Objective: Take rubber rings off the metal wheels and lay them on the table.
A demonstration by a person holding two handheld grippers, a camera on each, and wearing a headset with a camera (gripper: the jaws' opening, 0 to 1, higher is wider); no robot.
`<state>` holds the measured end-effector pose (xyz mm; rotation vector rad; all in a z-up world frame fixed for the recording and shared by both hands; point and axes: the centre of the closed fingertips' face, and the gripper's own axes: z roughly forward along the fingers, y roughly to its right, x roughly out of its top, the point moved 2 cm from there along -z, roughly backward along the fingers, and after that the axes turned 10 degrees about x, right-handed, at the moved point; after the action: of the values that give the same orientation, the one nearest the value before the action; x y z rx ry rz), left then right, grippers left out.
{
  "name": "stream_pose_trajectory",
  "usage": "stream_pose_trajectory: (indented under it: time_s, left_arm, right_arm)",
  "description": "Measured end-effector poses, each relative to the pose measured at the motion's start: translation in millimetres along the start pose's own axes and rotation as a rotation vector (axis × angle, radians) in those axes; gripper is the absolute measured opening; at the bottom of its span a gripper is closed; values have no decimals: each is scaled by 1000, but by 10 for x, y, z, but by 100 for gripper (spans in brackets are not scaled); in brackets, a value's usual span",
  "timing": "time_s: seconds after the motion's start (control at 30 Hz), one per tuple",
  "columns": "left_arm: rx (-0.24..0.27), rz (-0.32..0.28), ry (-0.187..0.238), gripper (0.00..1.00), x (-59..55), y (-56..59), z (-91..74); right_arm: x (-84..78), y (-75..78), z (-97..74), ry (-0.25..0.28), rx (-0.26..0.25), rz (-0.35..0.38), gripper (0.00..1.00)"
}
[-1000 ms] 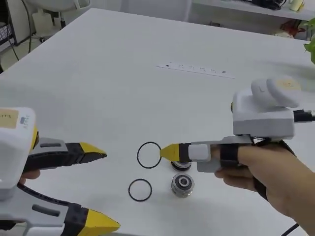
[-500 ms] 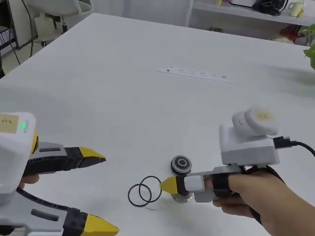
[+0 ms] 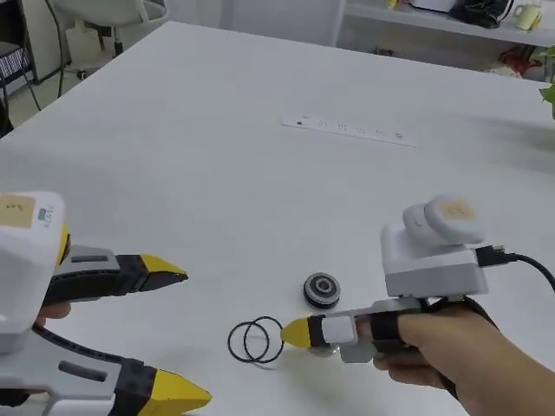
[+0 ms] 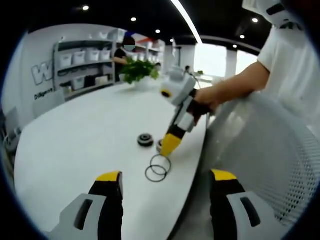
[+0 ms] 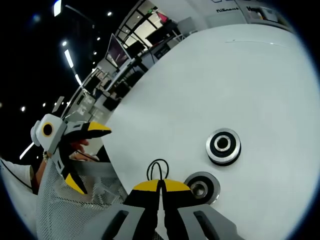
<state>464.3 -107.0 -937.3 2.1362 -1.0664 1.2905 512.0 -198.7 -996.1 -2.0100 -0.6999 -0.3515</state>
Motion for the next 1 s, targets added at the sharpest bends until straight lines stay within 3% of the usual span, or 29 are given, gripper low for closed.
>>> stream_pose_trajectory:
  time_s: [0.23, 0.47, 1.0]
  left_arm:
    - [4, -7, -2, 72, -6, -8, -1]
    - [3, -12, -8, 72, -17, -8, 2]
    - [12, -20, -14, 71, -28, -19, -3]
  right_arm:
    - [8, 8, 21, -12, -17, -44, 0]
    - [-39, 38, 49, -81, -67, -154, 0]
    - [-46, 17, 17, -96, -75, -181, 1]
